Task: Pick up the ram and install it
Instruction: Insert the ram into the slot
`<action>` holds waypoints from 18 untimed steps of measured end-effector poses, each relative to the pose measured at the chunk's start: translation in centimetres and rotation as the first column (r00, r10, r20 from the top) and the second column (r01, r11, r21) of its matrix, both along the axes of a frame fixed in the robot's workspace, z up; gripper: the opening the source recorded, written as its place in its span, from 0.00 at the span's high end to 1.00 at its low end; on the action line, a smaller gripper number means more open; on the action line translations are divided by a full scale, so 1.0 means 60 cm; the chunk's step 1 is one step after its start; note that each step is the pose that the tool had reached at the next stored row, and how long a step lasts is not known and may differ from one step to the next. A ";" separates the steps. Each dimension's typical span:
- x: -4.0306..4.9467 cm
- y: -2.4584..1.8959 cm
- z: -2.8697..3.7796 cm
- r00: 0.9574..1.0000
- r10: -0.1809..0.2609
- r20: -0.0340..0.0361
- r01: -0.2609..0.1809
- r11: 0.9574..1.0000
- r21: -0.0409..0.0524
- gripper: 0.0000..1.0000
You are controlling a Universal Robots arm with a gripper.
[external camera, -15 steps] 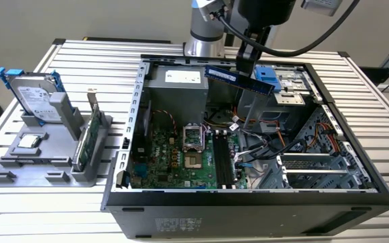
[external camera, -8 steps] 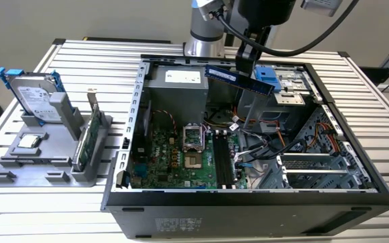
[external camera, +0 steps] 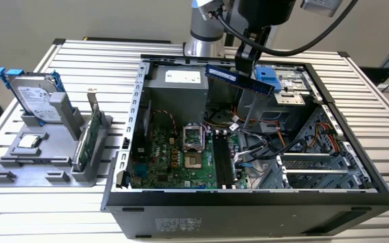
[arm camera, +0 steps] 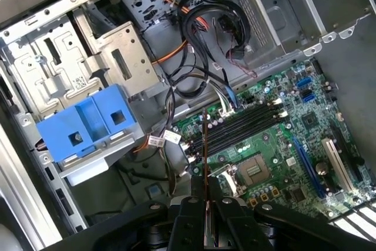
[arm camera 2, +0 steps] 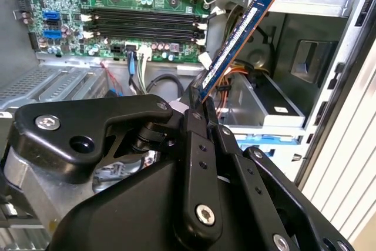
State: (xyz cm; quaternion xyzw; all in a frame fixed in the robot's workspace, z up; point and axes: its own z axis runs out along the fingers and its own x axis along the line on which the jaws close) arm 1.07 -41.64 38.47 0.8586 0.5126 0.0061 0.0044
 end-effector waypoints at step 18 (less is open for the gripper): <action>0.000 0.0000 0.000 0.999 -0.036 0.000 0.036 0.999 0.000 1.00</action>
